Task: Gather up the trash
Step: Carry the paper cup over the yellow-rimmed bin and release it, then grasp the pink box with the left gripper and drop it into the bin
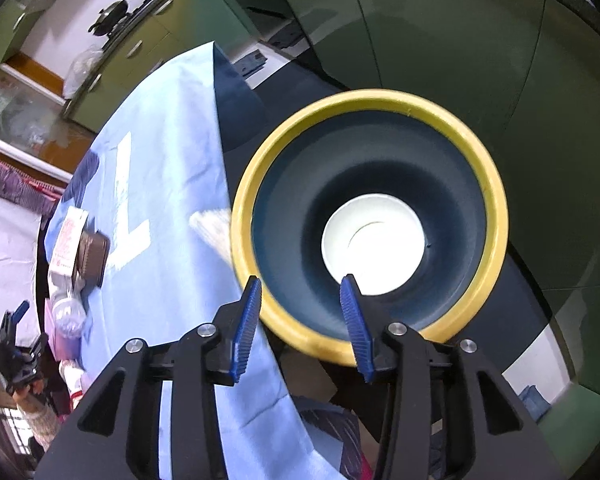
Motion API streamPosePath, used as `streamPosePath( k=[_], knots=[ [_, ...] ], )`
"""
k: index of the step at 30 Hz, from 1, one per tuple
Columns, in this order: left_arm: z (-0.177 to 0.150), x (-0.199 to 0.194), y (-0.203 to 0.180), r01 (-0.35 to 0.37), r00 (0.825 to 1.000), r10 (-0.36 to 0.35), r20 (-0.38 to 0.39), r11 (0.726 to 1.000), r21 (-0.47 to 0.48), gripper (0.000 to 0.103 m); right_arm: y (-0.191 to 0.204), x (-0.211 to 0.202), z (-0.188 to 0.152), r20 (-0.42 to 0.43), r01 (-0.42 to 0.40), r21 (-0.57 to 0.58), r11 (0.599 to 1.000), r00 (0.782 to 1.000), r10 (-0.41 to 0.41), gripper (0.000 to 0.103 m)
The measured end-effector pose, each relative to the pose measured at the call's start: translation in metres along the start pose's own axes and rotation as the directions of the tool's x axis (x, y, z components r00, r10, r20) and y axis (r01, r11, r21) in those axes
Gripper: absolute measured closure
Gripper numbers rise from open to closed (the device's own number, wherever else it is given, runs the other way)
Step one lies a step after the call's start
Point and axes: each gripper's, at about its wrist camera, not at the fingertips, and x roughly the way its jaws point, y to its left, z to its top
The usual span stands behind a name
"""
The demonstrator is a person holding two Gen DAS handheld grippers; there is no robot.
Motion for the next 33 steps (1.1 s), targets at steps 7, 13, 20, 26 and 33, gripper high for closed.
streamPosePath(
  k=[7,13,20,26,33],
  knots=[
    [-0.002,0.011,-0.009,0.031,0.999,-0.029,-0.037,0.999,0.041,0.006,-0.009,0.008,-0.009,-0.018,-0.002,0.009,1.0,1.0,0.002,0.06],
    [-0.007,0.019,-0.017,0.058,0.996,-0.052,-0.074,0.995,0.082,0.011,-0.009,0.014,-0.008,-0.025,-0.009,0.013,1.0,1.0,0.01,0.059],
    [-0.006,0.019,-0.013,0.094,0.992,-0.089,-0.084,0.994,0.057,0.029,-0.011,0.013,-0.01,-0.02,-0.026,0.012,1.0,0.999,0.026,0.059],
    [0.011,-0.018,-0.011,0.046,0.998,-0.044,-0.035,0.997,0.065,0.029,-0.019,0.004,-0.015,0.011,-0.052,0.018,0.998,0.999,0.052,0.057],
    [0.077,-0.077,-0.054,0.15,0.986,-0.157,0.054,0.982,0.118,0.028,-0.041,-0.036,-0.032,0.116,-0.128,0.03,0.991,0.985,0.124,0.057]
  ],
)
